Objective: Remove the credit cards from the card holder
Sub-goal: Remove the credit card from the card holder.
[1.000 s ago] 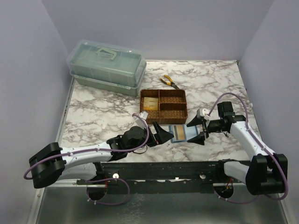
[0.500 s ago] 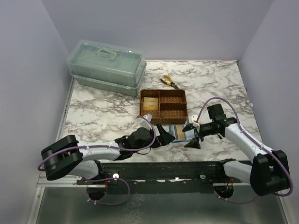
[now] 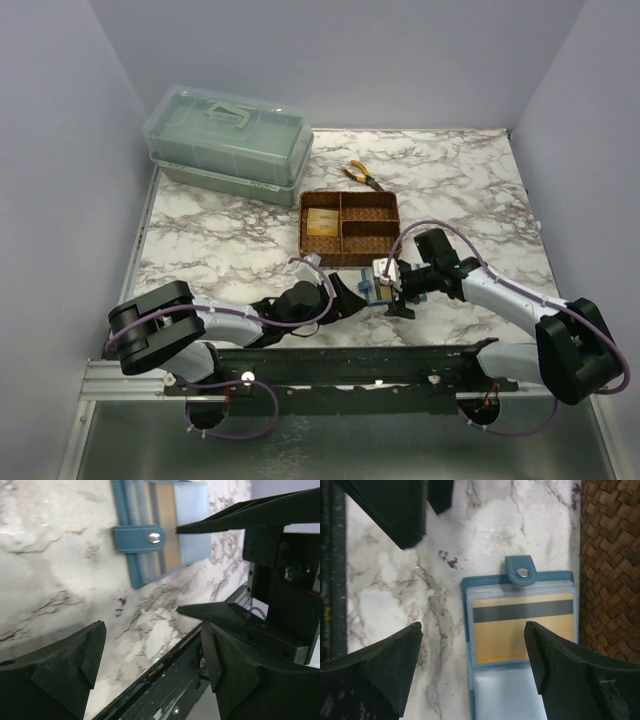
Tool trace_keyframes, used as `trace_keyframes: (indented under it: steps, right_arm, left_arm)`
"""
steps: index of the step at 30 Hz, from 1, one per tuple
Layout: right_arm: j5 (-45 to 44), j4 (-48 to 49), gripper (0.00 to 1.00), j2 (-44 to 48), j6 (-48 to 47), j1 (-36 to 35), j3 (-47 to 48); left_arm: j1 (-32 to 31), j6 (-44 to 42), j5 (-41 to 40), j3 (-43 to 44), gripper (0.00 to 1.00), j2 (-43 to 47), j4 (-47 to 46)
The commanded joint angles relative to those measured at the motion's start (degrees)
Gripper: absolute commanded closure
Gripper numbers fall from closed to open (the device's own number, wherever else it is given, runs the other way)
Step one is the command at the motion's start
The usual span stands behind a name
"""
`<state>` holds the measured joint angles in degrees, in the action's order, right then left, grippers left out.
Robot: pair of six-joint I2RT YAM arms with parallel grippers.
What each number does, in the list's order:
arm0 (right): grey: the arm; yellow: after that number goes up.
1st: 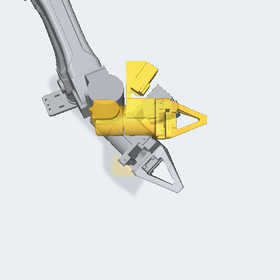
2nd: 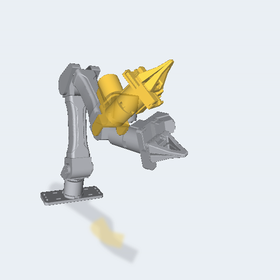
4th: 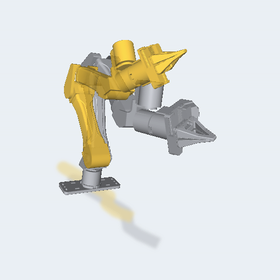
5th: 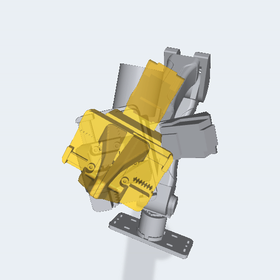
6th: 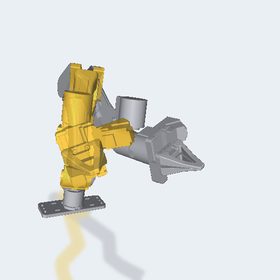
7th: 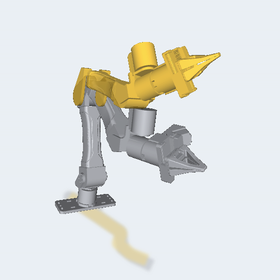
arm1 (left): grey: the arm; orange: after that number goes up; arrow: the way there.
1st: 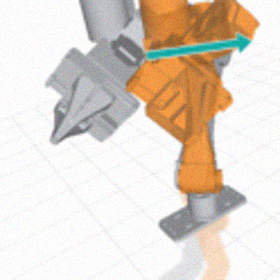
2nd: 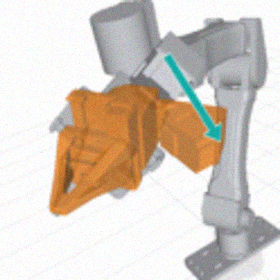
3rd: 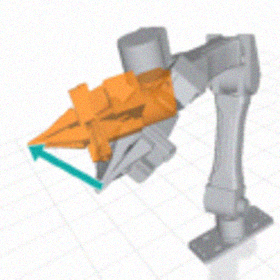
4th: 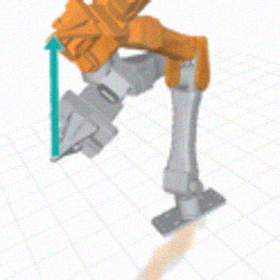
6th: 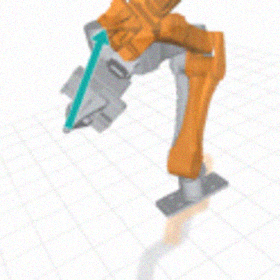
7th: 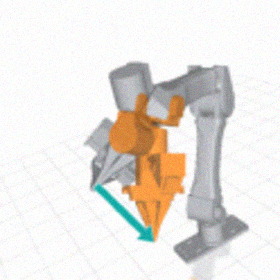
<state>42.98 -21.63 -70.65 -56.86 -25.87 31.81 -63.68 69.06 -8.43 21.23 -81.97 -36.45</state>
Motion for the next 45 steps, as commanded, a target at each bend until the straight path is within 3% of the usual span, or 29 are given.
trace_keyframes:
  steps: [1, 11, 19, 23, 38, 45]
  right_arm:
    - [-9.81, 8.94, 0.11, -0.99, 3.77, -1.71, -1.71]
    - [-12.92, 11.63, 0.17, -4.52, 6.39, -2.76, -1.94]
    - [-9.89, 7.63, 0.44, -4.64, 5.9, -2.73, -0.62]
    - [-8.51, 6.42, 0.51, -1.71, 6.37, -2.77, -0.73]
    - [-7.59, 6.42, 0.49, 2.17, 7.67, -1.64, -1.44]
    - [-7.19, 6.0, 0.49, 3.09, 8.52, -0.75, -1.38]
  left_arm:
    - [0.68, 2.22, -2.72, -2.84, 0.18, 1.52, -2.69]
    - [1.19, 2.49, -2.32, -4.18, 0.18, 3.13, -2.75]
    - [1.29, 1.92, -1.23, -3.42, 0.18, 1.82, -4.7]
    - [1.3, 2.07, -0.68, -3.79, 0.19, 0.18, -11.54]
    - [3.82, 6.53, 3.92, -1.33, 0.21, -13.86, -32.82]
    - [4.35, 7.83, 3.7, 1.34, 0.21, -16.91, -33.51]
